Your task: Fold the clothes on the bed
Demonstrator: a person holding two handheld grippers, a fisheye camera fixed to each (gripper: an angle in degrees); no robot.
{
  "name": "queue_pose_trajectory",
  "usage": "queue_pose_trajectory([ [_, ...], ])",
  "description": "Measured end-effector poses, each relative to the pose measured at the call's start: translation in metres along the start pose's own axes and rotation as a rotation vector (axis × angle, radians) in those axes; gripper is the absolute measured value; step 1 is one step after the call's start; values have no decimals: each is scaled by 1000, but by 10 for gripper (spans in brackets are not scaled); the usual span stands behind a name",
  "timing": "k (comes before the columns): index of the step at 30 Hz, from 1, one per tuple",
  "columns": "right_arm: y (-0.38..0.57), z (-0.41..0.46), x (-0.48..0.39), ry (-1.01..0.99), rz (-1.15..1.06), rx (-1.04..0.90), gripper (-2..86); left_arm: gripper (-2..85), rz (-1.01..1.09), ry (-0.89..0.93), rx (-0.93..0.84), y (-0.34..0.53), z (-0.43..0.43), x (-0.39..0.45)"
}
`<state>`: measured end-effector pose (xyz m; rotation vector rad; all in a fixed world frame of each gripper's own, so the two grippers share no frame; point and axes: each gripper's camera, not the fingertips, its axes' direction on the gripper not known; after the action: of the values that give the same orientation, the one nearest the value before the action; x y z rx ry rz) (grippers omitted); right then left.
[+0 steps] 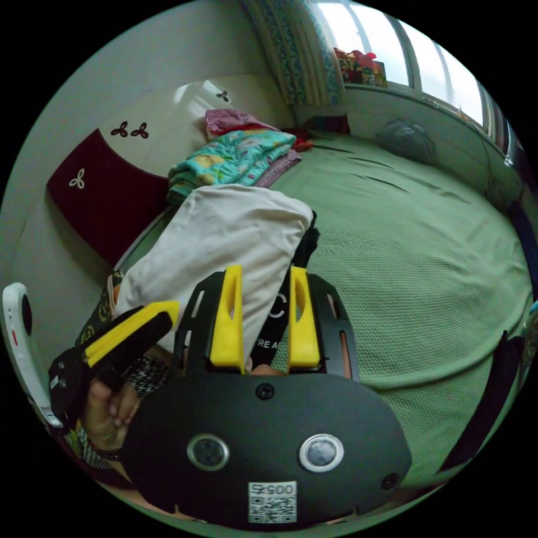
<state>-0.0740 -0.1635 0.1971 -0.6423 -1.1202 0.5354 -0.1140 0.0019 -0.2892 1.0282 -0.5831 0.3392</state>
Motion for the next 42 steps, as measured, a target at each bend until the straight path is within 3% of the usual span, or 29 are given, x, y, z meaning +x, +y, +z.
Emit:
queue_pose_trajectory([
  [11,-6,41,-6,0,39,-47,84,-5,-9,-29,-43,-17,20,-21],
  [22,-4,14,0,-38,28,95,-11,-5,12,-49,-63,-32,45,-5],
  [36,11,-21,77,151,165,119,-13,-5,126,-3,-111,-45,88,95],
  [42,31,-48,141,378,284,107,-11,-6,206,74,-200,-49,120,164],
])
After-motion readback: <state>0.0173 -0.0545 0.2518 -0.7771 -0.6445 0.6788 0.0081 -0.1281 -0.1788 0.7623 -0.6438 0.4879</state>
